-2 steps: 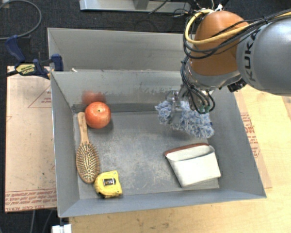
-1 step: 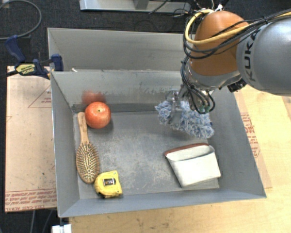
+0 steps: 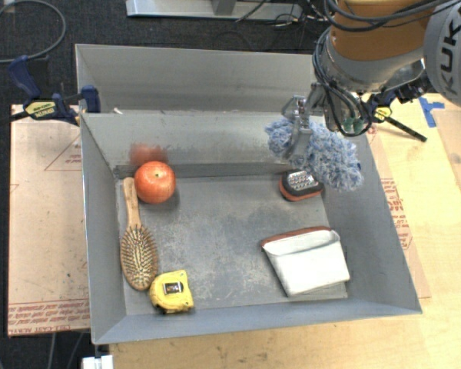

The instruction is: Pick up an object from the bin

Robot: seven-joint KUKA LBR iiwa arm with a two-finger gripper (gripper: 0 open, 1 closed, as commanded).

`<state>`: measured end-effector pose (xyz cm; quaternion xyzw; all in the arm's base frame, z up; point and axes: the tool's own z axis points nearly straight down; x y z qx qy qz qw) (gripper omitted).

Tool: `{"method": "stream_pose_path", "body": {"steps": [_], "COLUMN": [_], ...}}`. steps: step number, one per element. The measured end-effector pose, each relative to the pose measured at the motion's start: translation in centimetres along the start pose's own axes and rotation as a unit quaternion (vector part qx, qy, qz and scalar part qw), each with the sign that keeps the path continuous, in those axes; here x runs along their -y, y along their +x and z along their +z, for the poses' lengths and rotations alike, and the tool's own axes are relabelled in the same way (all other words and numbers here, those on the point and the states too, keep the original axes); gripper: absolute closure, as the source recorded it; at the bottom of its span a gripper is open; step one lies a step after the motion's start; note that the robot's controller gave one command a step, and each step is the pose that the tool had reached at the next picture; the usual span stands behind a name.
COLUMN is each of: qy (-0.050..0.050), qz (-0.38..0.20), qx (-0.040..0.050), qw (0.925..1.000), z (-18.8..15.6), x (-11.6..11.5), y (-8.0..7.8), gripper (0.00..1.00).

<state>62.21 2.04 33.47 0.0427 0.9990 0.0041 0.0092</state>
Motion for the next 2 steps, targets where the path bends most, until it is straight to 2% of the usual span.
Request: {"method": "stream_pose_path", "body": {"steps": [1,2], "qy": [0.0,0.0], "qz": [0.0,-0.043], "qx": [-0.0007,0.0021], "qw": [1.0,0.9991], "z": [0.1,-11.8], "x": [0.0,5.6], "y": [0.0,0.1], "gripper": [1.0,1.0]}}
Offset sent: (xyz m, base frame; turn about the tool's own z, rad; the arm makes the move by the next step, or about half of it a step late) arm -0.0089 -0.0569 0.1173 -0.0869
